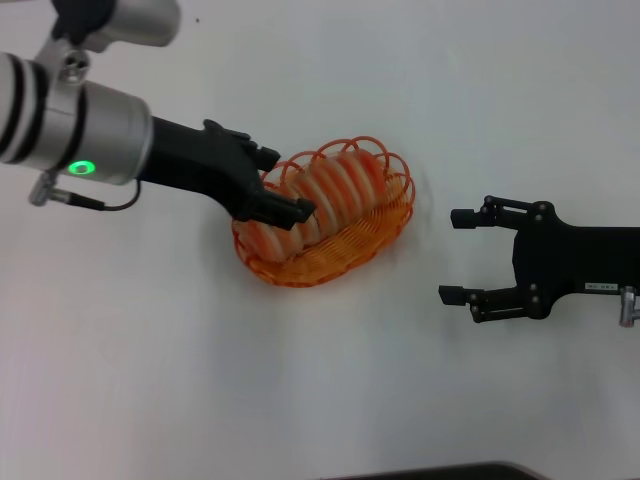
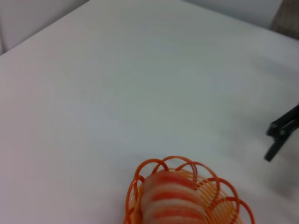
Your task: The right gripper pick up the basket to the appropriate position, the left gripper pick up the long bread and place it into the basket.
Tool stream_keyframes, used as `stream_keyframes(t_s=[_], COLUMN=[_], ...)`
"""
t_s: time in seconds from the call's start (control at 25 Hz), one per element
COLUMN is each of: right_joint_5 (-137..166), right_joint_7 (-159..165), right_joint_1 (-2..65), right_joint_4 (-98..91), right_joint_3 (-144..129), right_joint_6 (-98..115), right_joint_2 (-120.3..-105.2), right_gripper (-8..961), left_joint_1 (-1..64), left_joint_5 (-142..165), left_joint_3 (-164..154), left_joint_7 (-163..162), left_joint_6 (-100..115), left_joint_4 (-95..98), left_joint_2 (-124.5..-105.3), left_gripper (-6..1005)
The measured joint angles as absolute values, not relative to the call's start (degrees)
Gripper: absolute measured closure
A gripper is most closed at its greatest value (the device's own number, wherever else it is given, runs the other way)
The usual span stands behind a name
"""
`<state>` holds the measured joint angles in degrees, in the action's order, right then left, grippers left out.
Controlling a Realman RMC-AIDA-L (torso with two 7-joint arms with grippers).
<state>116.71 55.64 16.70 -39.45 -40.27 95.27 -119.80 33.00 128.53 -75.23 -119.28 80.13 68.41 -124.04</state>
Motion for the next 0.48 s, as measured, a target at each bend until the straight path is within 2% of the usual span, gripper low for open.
stream_keyframes(t_s=[0.24,0.48], right_joint_5=[116.53,115.95], right_joint_7=[55.64,55.64], right_joint_1=[16.72,16.88], right_joint_4=[-39.45,-39.38], right_joint_3=[-39.85,-39.33], right_joint_6=[95.17,95.06], right_joint_2=[-119.79,-119.78], right_gripper=[23,23], left_joint_1=[28.6,21.55], left_joint_5=[125.01,122.1], left_joint_3=[-59.8,-41.2], left_joint_7=[-109.41,-93.66], left_joint_6=[91.85,104.61], left_joint_4=[68.88,66.39], left_joint_2=[-123.88,-123.37], left_gripper=[91,70])
